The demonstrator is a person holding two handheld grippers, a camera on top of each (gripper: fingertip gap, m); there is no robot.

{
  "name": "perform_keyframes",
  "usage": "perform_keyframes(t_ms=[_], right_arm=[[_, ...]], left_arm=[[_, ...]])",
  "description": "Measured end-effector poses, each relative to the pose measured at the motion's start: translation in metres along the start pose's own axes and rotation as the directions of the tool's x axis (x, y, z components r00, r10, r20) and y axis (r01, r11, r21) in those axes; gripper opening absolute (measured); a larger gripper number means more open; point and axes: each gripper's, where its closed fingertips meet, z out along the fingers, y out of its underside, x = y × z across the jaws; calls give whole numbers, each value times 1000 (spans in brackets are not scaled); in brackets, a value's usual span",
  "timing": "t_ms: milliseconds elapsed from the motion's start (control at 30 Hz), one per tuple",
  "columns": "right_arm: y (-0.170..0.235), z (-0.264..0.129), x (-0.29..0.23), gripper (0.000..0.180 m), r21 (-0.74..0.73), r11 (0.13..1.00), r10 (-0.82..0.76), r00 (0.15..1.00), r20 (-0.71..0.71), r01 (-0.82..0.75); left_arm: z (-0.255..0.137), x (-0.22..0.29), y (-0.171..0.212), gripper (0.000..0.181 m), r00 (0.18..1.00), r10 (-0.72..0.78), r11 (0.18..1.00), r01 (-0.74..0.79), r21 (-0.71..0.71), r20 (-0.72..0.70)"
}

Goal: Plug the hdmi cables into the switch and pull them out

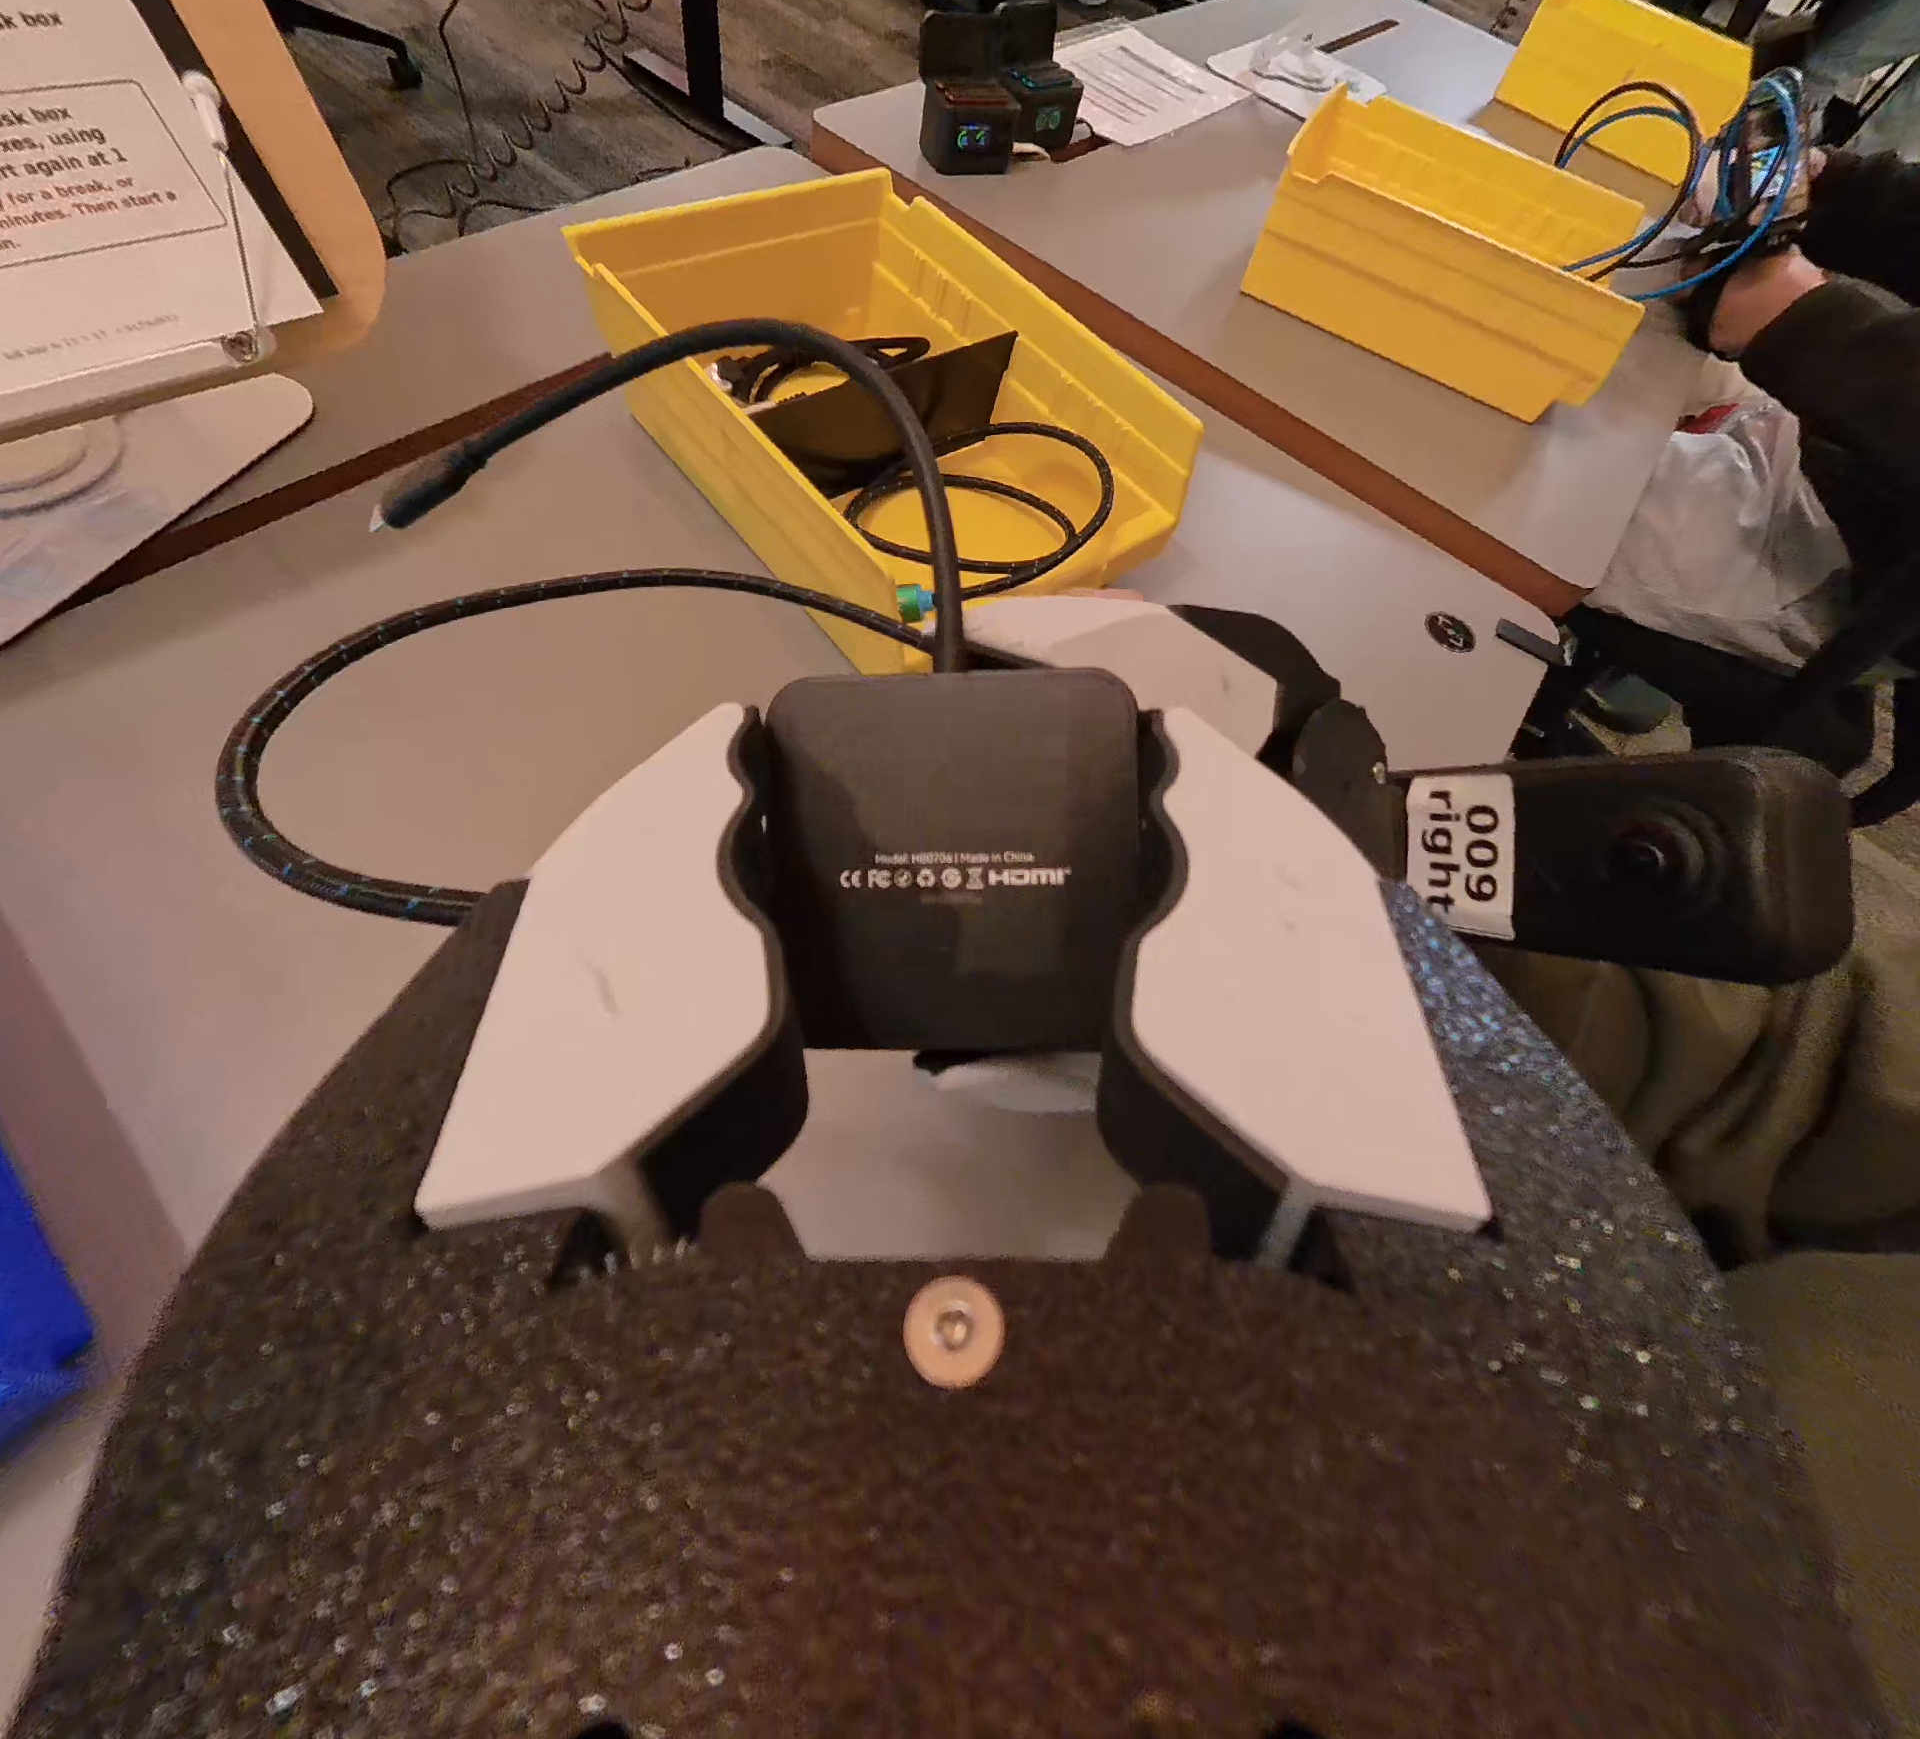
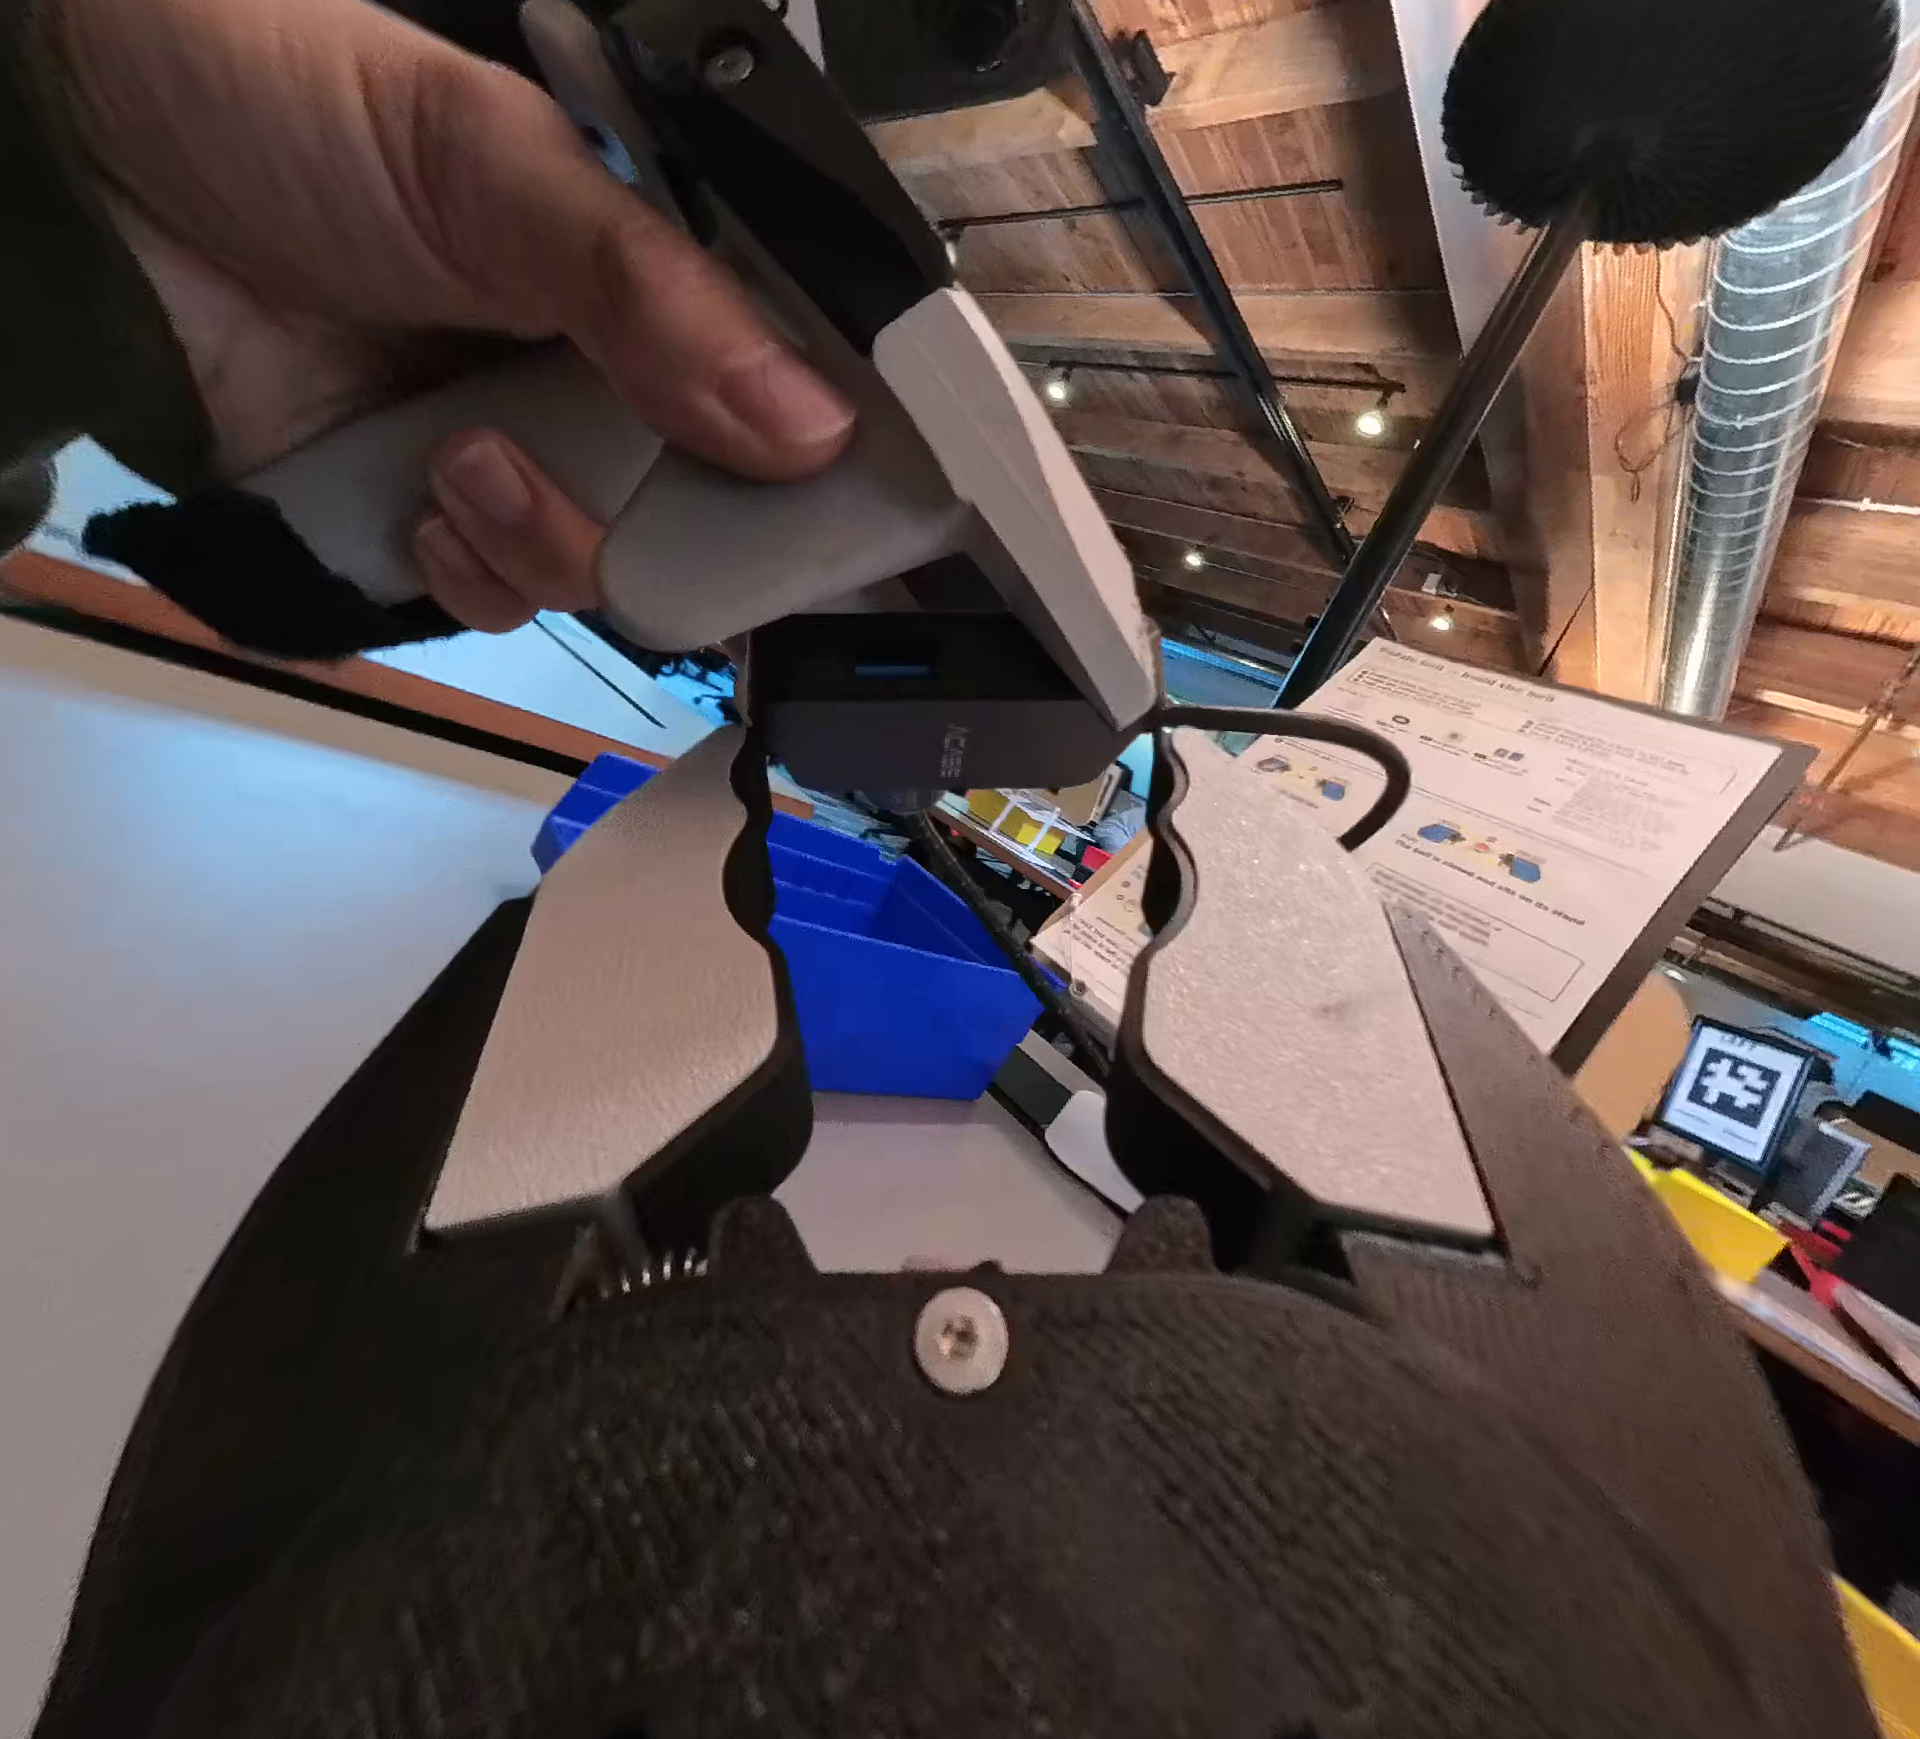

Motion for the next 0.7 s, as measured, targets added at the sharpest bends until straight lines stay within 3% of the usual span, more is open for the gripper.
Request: perform_keyframes(t_ms=[233, 400, 633, 700], right_arm=[[11, -3, -6, 68, -28, 996, -89, 996, 25, 89], [6, -3, -2, 63, -30, 999, -23, 1000, 8, 24], [-1, -8, 8, 63, 44, 962, 266, 959, 101, -271], [-8, -12, 12, 63, 81, 917, 375, 912, 165, -391]], left_arm=[[4, -3, 10, 69, 999, -41, 999, 40, -29, -30], [2, 0, 1, 69, 997, -25, 999, 28, 43, -77], [-10, 9, -14, 70, 977, 207, 969, -198, 148, -45], [-19, 8, -15, 80, 950, 309, 940, -300, 160, -33]])
